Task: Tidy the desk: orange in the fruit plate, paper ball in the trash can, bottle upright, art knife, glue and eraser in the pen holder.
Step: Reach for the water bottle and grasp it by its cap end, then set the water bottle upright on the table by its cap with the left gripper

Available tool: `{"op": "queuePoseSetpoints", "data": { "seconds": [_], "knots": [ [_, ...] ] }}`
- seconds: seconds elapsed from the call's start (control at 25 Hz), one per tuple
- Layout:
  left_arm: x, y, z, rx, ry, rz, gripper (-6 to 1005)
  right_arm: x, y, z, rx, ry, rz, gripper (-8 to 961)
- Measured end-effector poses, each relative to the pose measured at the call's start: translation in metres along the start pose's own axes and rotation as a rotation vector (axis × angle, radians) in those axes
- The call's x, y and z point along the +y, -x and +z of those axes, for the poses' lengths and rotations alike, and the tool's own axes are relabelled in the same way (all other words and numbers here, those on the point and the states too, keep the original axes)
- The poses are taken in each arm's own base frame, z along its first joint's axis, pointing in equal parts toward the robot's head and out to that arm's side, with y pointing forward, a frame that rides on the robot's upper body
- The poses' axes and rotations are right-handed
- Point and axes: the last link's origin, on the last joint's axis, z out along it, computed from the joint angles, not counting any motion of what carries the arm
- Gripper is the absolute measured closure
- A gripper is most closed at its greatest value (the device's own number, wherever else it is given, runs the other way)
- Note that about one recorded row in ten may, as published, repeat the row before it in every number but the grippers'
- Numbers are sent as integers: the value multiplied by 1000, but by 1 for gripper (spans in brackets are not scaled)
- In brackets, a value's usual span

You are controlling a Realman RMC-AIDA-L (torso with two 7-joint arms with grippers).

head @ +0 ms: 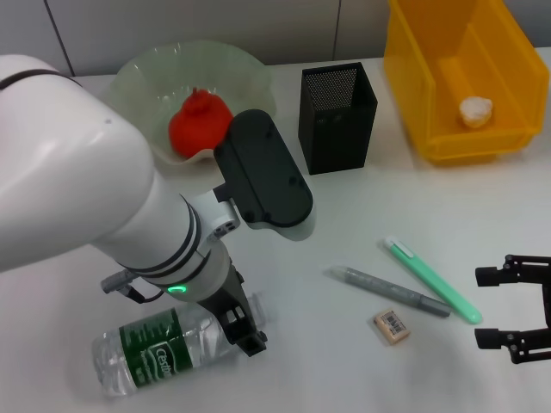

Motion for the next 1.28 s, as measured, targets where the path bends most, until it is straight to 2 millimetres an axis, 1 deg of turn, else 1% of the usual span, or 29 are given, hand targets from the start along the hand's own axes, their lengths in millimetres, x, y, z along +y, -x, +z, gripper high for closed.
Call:
{"op": "queuePoseSetpoints", "data": {
  "seconds": [0.08,0.24,0.44,0.6,0.8,1.08,1.28],
  "knots": [
    [-2,1,5,-12,-5,5,154,0,1,1,-2,2,-2,139],
    [-3,0,9,-26,-9,17,156,-1,1,2,-3,3,-3,139],
    [-3,0,9,-27,-9,39,157,-2,1,3,-1,-5,-1,139],
    [-2,-1,8,-24,-10,55,197,-3,0,4,-2,-11,3,140],
    [-1,-4,7,-22,-13,63,374,-3,-1,5,-4,-14,11,140],
    [-2,-4,7,-22,-15,56,555,-6,0,7,-4,-20,8,140],
    [-3,-5,5,-19,-16,55,556,-8,0,8,-5,-22,8,140]
  ]
}}
